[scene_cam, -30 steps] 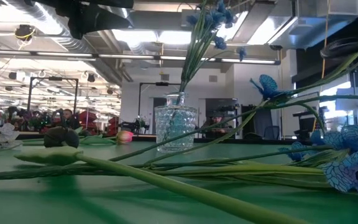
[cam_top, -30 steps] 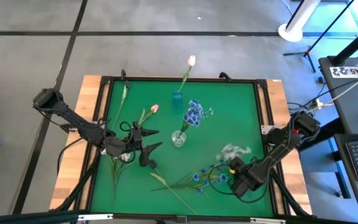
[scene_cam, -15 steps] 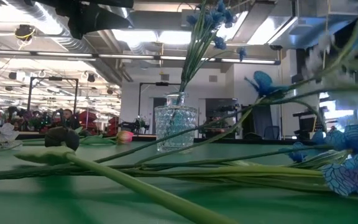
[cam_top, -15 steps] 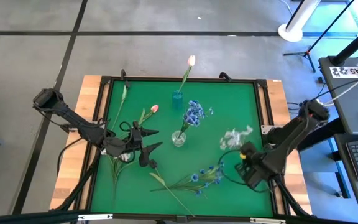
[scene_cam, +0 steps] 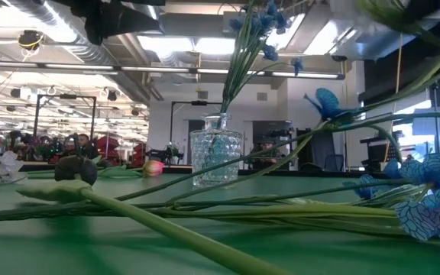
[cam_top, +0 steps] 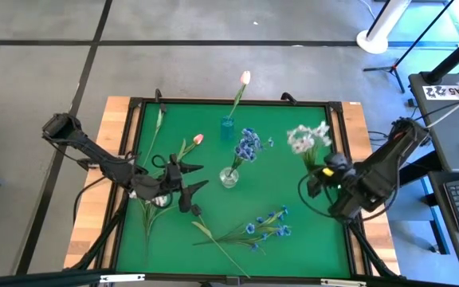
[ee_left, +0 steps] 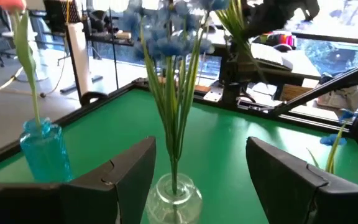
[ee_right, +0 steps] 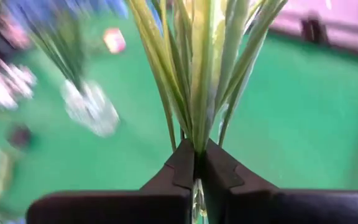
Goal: Sort flowers into vase by color
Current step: Put the right white flowers into the blue vase
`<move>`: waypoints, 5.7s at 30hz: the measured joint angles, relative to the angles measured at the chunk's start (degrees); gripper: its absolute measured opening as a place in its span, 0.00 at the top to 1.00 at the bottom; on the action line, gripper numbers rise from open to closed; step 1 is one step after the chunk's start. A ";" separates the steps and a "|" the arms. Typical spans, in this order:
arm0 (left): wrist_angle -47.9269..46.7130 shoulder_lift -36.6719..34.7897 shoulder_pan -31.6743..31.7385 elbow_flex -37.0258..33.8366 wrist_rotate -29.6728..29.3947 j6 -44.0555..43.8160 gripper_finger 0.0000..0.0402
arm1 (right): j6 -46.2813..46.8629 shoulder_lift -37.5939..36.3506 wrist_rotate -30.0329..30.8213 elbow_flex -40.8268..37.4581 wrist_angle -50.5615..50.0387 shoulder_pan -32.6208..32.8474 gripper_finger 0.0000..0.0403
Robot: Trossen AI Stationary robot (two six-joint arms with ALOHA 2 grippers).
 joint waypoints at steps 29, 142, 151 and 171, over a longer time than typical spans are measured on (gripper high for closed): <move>-4.24 5.23 14.77 29.10 43.17 13.21 0.39 | -89.06 -0.45 22.96 12.47 55.77 -11.61 0.99; 13.15 -7.82 39.48 2.94 41.85 16.54 1.00 | -91.57 -9.12 -1.52 -7.22 58.98 -30.01 0.41; 22.84 0.45 56.54 1.64 60.30 7.59 1.00 | -107.14 -23.47 -2.12 -24.48 87.55 -33.61 0.47; 29.76 24.58 64.00 12.57 72.44 6.79 1.00 | -108.84 -30.49 -29.83 -44.90 109.98 -56.02 0.48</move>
